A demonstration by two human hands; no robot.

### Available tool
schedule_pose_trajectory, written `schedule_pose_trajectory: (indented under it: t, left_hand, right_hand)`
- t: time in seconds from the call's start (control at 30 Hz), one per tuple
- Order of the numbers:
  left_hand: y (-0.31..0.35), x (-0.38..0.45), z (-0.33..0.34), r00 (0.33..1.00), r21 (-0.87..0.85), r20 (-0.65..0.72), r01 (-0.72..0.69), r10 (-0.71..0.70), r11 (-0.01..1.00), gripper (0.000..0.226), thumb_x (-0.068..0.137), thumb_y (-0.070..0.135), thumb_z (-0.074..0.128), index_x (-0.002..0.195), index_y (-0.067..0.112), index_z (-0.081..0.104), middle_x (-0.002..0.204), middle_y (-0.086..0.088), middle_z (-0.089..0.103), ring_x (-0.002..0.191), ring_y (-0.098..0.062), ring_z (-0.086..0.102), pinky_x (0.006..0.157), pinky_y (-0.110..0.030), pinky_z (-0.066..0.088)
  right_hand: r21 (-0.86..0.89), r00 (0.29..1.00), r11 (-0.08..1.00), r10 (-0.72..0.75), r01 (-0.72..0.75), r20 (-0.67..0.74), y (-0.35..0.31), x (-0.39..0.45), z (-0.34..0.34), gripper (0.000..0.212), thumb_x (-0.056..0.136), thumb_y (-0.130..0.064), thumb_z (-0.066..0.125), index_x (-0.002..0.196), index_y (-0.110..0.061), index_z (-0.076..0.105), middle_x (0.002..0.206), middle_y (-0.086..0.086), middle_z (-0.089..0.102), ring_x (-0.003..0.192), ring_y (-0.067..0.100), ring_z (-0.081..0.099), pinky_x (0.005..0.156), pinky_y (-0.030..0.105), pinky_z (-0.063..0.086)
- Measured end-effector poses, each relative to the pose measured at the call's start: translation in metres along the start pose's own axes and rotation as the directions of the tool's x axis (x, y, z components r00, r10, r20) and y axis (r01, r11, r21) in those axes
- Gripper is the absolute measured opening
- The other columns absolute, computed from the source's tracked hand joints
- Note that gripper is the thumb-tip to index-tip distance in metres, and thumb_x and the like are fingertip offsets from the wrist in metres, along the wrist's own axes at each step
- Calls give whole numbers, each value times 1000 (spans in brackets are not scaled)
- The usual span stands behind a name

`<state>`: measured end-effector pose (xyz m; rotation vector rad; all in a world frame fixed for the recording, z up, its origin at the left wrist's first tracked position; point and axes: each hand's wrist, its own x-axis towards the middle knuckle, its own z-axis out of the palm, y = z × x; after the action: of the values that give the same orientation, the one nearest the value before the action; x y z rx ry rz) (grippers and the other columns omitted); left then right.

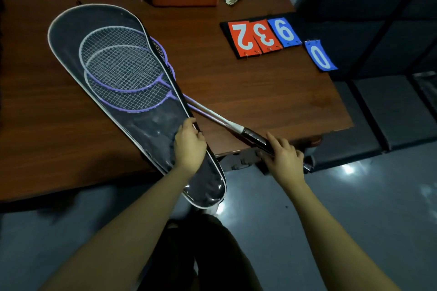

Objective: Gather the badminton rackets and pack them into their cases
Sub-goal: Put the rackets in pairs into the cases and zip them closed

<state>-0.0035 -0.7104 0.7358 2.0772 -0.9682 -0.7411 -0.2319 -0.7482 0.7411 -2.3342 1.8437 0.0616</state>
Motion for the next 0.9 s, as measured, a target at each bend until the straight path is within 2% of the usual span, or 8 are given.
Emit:
schedule_pose_trajectory:
  t: [0.07,0.13,0.2,0.33,0.5,0.67,0.8,0.9]
  left_hand:
    - [4,-4,-5,998,-59,-59,-25,22,998,38,84,1,52,122,8,51,92,-9,61,87,-26,58,81,-35,47]
    - [7,-7,-7,994,-93,-105,-37,27,995,35,83,0,53,117,8,55,86,-7,59,84,-24,57,81,-32,45]
    - [8,-9,-7,991,-110,-133,-33,19,993,32,82,-1,53,112,8,58,83,-7,58,81,-23,57,78,-29,44]
    - [6,-11,-4,987,-182,-157,2,-31,983,27,83,-2,53,107,7,60,79,-6,55,71,-19,52,72,-33,47]
    - [6,-20,-12,980,-180,-195,-84,48,980,22,83,-1,55,103,6,61,74,1,52,65,-9,50,61,-10,41]
    - [1,-25,-4,969,-215,-248,-57,2,975,18,81,2,57,96,10,62,68,4,52,64,-21,54,62,-39,52]
    - [3,-30,1,955,-159,-294,-76,26,984,20,82,2,58,101,6,61,72,0,52,62,-12,49,63,-28,44]
    - [3,-43,5,964,-17,-253,-91,84,996,34,81,11,65,113,4,56,90,-5,49,70,-15,49,70,-29,45]
  right_hand:
    - [-17,1000,1000,-6,7,29,3,-1,0,57,90,-18,54,143,-25,32,120,13,55,105,36,51,90,46,33]
    - [66,998,996,-58,58,5,4,2,-1,56,86,-12,57,139,-25,40,113,12,60,99,36,55,85,43,35]
    - [200,992,972,-123,121,0,4,7,-3,55,82,-15,64,133,-24,48,112,10,64,99,35,59,84,41,39]
    - [378,974,905,-226,197,33,-12,12,-4,56,76,-23,71,129,-24,53,116,6,66,104,32,61,87,43,47]
    - [456,965,858,-262,236,-5,-40,21,5,54,75,-27,73,126,-24,54,112,2,68,101,29,62,83,40,48]
    - [540,952,804,-305,250,12,-55,21,15,50,78,-30,69,125,-27,53,113,-1,65,103,25,61,84,43,48]
    - [640,907,702,-421,311,21,-28,8,11,60,81,-29,69,134,-33,43,118,-6,54,102,17,56,85,41,48]
    - [553,844,734,-527,395,97,-1,-3,7,72,77,-32,73,139,-37,36,127,-7,44,98,17,54,84,43,48]
